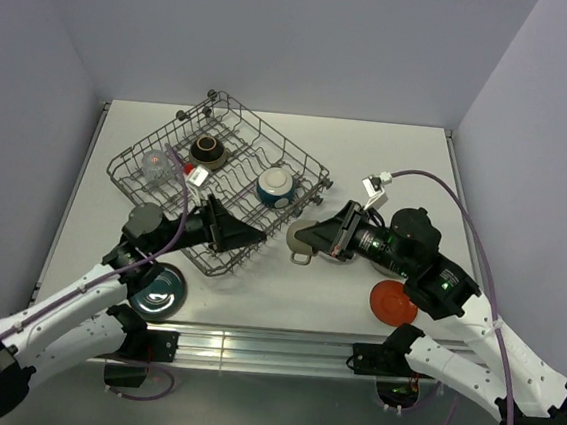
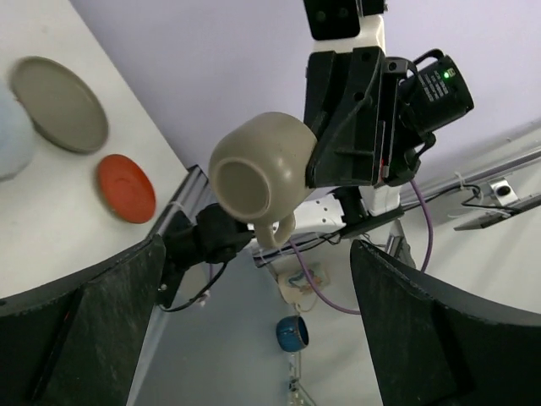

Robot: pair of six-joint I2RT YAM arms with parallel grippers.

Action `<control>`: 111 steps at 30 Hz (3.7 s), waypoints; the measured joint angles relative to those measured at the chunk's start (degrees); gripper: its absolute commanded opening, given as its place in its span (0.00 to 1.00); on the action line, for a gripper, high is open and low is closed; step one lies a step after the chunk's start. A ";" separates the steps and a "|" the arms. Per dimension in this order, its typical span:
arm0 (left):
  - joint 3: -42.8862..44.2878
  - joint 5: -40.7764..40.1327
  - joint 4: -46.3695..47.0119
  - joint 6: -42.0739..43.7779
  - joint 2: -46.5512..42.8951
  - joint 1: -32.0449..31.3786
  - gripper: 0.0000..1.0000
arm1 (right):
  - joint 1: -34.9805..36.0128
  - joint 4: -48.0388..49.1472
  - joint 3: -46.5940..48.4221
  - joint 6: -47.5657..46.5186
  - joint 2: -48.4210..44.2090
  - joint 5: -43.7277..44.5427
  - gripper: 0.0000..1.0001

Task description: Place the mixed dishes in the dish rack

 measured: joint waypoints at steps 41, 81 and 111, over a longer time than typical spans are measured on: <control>-1.95 -15.56 34.73 -12.55 23.06 -19.93 0.00 | -1.55 17.05 -9.86 0.74 -4.70 -1.20 0.14; 31.78 -51.32 -54.45 27.30 38.99 -3.48 0.00 | -1.42 -21.66 -4.70 -8.74 -20.22 20.55 1.00; 36.83 -51.12 -53.77 28.46 51.58 -1.99 0.99 | -8.07 -24.28 -14.86 -4.44 2.21 27.43 0.97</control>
